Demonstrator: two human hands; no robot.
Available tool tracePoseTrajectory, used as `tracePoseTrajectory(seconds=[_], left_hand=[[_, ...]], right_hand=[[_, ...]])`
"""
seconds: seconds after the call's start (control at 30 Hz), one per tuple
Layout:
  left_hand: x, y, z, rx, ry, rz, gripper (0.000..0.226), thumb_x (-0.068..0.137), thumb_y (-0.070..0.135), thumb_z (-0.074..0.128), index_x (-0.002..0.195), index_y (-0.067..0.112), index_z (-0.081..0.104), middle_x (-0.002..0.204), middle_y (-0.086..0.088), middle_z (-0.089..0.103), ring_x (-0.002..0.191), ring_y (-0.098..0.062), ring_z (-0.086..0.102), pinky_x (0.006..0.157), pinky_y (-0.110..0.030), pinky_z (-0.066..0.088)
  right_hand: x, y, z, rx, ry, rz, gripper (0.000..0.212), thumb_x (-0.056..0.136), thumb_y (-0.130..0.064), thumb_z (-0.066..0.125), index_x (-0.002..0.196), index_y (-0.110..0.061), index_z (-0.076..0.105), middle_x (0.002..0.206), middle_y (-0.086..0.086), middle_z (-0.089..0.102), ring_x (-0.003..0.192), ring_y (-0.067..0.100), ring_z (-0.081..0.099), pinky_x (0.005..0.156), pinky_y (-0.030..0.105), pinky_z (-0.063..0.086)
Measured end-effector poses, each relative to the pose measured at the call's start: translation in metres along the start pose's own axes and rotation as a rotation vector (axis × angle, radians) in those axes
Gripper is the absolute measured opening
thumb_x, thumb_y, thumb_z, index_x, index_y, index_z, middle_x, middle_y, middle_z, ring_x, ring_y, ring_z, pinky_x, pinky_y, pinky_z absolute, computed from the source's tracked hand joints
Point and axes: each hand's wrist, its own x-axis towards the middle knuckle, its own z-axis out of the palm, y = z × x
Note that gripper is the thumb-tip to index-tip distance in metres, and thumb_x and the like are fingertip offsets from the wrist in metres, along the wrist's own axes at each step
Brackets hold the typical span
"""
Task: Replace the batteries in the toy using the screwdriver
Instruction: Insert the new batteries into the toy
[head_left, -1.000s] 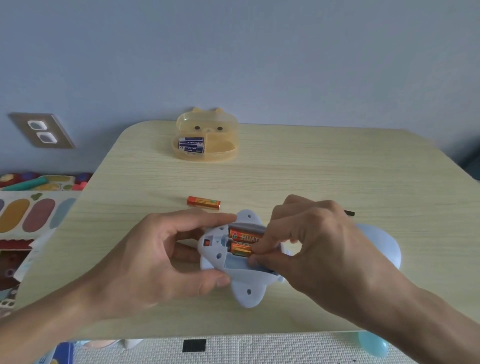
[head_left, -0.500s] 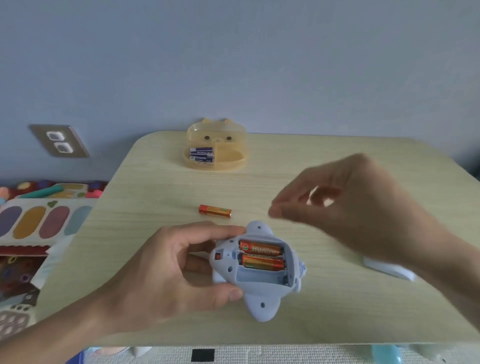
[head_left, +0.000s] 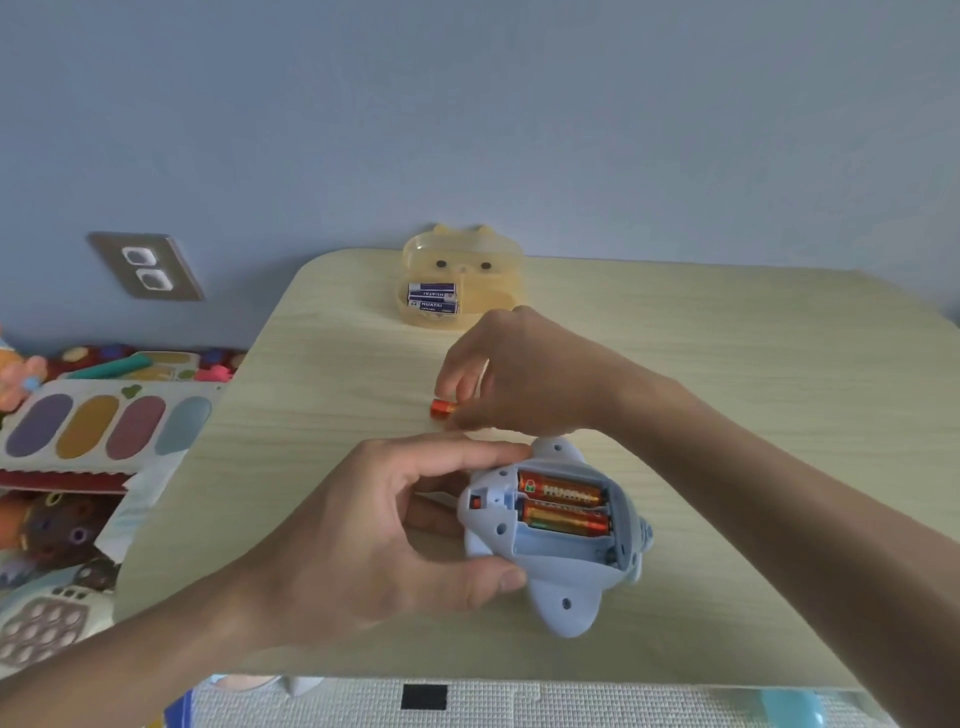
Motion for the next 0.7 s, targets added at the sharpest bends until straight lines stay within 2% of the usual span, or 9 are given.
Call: tracePoseTrajectory(seconds=[0.13,0.23,0.3,0.37,0.47,0.63,0.7], left_hand=[[-0.001,-0.001,0.000,0.012,0.003,-0.013,0.066,0.073,0.011,0.093,0.130,0.037,0.073,0.122,0.004,0.081,0.110,-0.018,0.079,0.095,-0.032,0.062],[-0.001,-0.004,-0.001,0.029,0.022,-0.020,0.067,0.072,0.010,0.095,0.131,0.035,0.074,0.122,0.003,0.081,0.110,-0.018,0.079,0.097,-0.034,0.062],[-0.001,-0.004,-0.001,0.033,0.029,-0.015,0.067,0.070,0.016,0.095,0.128,0.040,0.073,0.121,0.004,0.081,0.110,-0.018,0.079,0.096,-0.031,0.062],[0.000,-0.003,-0.001,0.018,0.027,-0.014,0.067,0.069,0.017,0.096,0.127,0.042,0.073,0.120,0.004,0.082,0.109,-0.017,0.079,0.094,-0.029,0.062],[0.000,-0.005,-0.001,0.005,0.021,-0.019,0.067,0.071,0.010,0.097,0.128,0.036,0.074,0.120,-0.003,0.082,0.109,-0.021,0.079,0.095,-0.034,0.063],[0.000,-0.007,-0.001,0.008,0.025,-0.007,0.065,0.069,0.012,0.095,0.126,0.038,0.075,0.118,-0.003,0.082,0.108,-0.022,0.080,0.094,-0.033,0.063],[0.000,-0.006,-0.001,-0.011,0.039,-0.006,0.064,0.066,0.019,0.095,0.123,0.040,0.076,0.116,-0.002,0.083,0.106,-0.021,0.080,0.092,-0.030,0.063]], right_hand=[[-0.007,0.005,-0.001,-0.010,0.042,-0.012,0.022,0.086,-0.024,0.083,0.108,-0.022,0.082,0.095,-0.008,0.081,0.086,0.006,0.071,0.087,0.028,0.060],[-0.028,0.011,-0.015,0.062,0.127,-0.031,0.030,0.089,-0.024,0.082,0.118,-0.027,0.078,0.090,-0.013,0.078,0.079,0.001,0.069,0.077,0.018,0.054],[-0.051,0.015,-0.023,0.129,0.202,-0.081,0.029,0.091,-0.025,0.080,0.119,-0.030,0.077,0.089,-0.013,0.077,0.078,0.005,0.072,0.070,0.012,0.051],[-0.079,0.018,-0.028,0.184,0.266,-0.172,0.026,0.091,-0.023,0.079,0.117,-0.025,0.077,0.088,-0.010,0.078,0.080,0.010,0.074,0.069,0.016,0.055],[-0.117,0.021,-0.024,0.312,0.276,-0.247,0.024,0.088,-0.020,0.080,0.112,-0.019,0.078,0.090,-0.006,0.080,0.082,0.015,0.077,0.070,0.026,0.060],[-0.137,0.023,-0.011,0.414,0.301,-0.328,0.023,0.085,-0.014,0.082,0.107,-0.013,0.078,0.090,-0.004,0.082,0.081,0.009,0.078,0.072,0.017,0.057],[-0.137,0.021,-0.003,0.364,0.299,-0.371,0.023,0.085,-0.011,0.084,0.108,-0.011,0.079,0.092,-0.003,0.082,0.081,0.005,0.077,0.073,0.017,0.057]])
